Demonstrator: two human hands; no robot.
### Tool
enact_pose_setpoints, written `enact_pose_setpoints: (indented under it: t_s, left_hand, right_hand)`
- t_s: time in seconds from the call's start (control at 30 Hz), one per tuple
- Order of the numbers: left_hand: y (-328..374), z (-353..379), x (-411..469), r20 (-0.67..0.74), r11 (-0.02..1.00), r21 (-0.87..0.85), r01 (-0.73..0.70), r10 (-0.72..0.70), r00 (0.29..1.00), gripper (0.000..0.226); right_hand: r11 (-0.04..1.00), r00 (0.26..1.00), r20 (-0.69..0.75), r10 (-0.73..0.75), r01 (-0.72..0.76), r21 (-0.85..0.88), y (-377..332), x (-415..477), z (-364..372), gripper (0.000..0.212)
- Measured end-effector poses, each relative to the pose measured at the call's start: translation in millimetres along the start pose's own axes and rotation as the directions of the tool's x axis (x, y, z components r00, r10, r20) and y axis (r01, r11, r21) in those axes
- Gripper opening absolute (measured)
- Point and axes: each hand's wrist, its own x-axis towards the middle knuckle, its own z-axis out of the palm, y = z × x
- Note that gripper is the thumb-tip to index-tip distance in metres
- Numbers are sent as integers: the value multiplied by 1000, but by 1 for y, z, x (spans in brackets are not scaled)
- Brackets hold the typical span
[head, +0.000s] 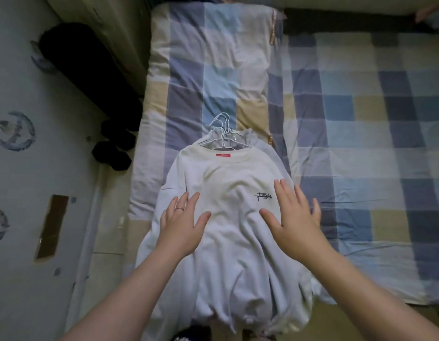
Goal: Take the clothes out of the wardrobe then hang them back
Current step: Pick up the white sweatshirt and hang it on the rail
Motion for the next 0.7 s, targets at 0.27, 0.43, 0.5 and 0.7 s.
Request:
enact_pose_setpoints:
  t_s: [0.27,0.43,0.5,0.7]
  left_hand:
    - [-58,48,168,-26,996,90,1,1,1000,63]
    - [-77,67,257,-170,984,176,-7,37,985,65]
    - [-80,72,284,-214,983,183,-8,48,976,63]
    - [-75,72,329,-383,978,206,5,76,921,47]
  right_hand:
    - [995,999,41,-6,10,-96,8,166,92,70]
    - [991,999,10,-37,38,-129,24,272,150,68]
    - [991,999,8,-33,34,-129,33,305,167,68]
    - [995,997,-58,-43,38,-93,52,354,184,69]
